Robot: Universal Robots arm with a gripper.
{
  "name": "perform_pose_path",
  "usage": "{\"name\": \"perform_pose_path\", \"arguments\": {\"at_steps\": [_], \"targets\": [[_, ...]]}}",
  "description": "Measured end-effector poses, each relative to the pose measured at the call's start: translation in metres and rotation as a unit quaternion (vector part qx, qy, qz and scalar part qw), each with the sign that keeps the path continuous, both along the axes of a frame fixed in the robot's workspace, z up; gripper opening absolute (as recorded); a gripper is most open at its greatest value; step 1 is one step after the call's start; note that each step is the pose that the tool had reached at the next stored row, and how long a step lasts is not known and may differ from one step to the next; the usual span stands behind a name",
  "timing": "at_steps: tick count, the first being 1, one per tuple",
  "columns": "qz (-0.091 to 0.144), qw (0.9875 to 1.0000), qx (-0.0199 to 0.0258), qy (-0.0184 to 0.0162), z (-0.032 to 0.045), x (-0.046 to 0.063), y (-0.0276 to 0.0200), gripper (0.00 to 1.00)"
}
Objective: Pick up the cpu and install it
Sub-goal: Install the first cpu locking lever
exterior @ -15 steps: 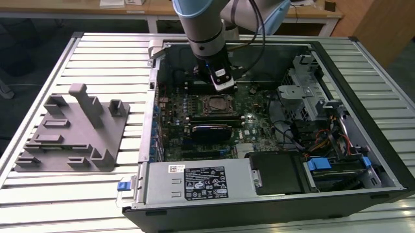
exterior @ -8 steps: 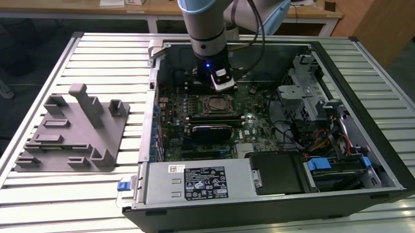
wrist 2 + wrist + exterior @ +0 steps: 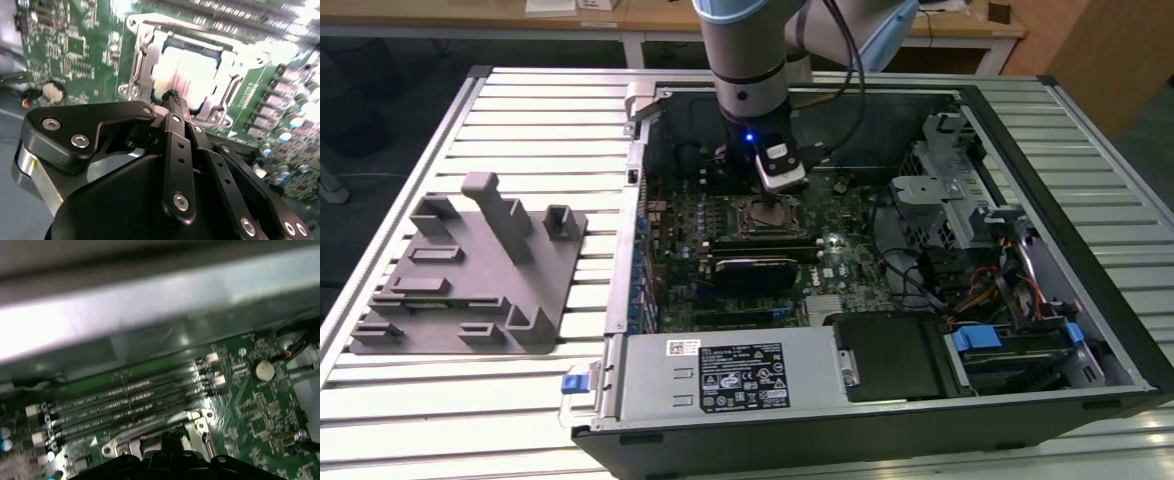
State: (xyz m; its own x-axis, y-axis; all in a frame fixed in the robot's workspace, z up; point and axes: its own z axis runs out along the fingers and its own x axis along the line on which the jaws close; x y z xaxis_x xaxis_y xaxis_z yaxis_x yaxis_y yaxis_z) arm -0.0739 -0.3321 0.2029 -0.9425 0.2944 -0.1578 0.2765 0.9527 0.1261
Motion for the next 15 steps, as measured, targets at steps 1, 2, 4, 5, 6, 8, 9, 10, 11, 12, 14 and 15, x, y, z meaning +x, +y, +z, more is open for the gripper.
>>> {"name": "perform_pose_path", "arguments": {"at_steps": [1, 2, 4, 5, 6, 8, 9, 10, 11, 12, 14, 15], "targets": [[0.0, 1.0, -0.0043, 0.0022, 0.0, 0.0, -0.0008, 0.11], [0.0, 1.0, -0.0086, 0.0045, -0.0001, 0.0, -0.0017, 0.11], [0.0, 0.9998, -0.0158, 0.0077, 0.0, 0.001, -0.0047, 0.11], [0.0, 0.9998, -0.0183, 0.0081, 0.0, 0.001, -0.0065, 0.11], [0.0, 0.9998, -0.0205, 0.0082, -0.0001, 0.001, -0.0084, 0.11], [0.0, 0.9996, -0.0252, 0.0086, -0.0001, 0.001, -0.0118, 0.11], [0.0, 0.9996, -0.0271, 0.0087, -0.0002, 0.001, -0.0127, 0.11], [0.0, 0.9996, -0.0281, 0.0094, -0.0002, 0.001, -0.0131, 0.11], [0.0, 0.9995, -0.029, 0.0105, -0.0001, 0.001, -0.0132, 0.11], [0.0, 0.9995, -0.0292, 0.011, -0.0001, 0.001, -0.0133, 0.11], [0.0, 0.9995, -0.0291, 0.0111, -0.0001, 0.001, -0.0133, 0.11], [0.0, 0.9995, -0.0291, 0.0111, -0.0001, 0.001, -0.0133, 0.11]]}}
